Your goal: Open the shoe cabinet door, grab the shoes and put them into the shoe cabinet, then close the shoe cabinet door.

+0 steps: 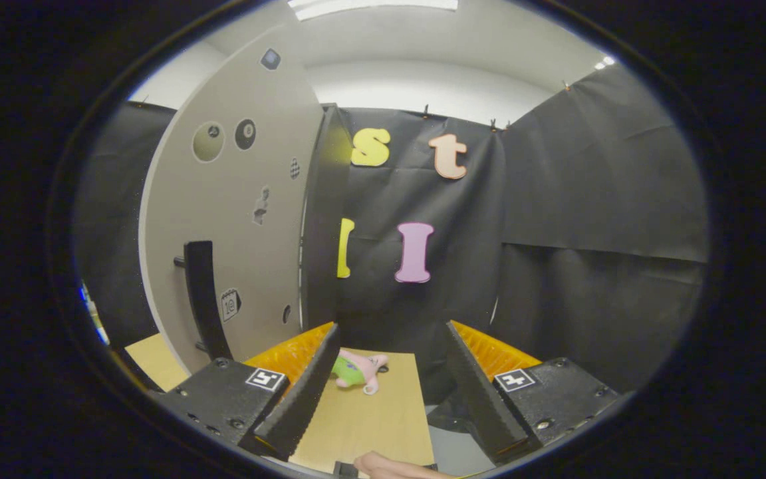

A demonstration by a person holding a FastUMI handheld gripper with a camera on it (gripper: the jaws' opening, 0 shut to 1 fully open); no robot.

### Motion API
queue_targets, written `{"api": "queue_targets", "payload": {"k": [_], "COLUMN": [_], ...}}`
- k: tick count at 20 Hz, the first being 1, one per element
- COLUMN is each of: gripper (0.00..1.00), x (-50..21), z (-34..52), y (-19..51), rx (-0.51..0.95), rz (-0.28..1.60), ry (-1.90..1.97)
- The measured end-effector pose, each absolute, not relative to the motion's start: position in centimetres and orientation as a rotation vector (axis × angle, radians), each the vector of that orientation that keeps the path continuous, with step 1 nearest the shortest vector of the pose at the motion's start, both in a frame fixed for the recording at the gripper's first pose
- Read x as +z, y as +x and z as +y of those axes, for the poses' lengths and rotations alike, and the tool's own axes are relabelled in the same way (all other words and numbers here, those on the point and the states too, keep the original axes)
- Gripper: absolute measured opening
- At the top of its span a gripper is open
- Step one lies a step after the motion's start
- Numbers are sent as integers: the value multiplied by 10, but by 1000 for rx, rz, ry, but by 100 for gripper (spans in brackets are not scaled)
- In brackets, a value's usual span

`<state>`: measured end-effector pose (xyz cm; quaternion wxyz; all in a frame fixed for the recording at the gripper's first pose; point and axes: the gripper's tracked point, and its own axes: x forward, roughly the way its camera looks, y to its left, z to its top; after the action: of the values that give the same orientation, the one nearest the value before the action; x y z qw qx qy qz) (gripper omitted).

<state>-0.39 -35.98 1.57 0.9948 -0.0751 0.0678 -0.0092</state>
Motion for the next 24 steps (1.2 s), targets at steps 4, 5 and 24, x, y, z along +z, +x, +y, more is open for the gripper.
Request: {"api": "queue_targets", "payload": {"k": [4, 5, 24], "gripper": [99, 99, 92], "x": [12, 12, 10], "z": [-317, -306, -199], "y": [6, 9, 6], "rx": [61, 82, 155], "rz": [130, 128, 87], "ry": [-134, -117, -117]}}
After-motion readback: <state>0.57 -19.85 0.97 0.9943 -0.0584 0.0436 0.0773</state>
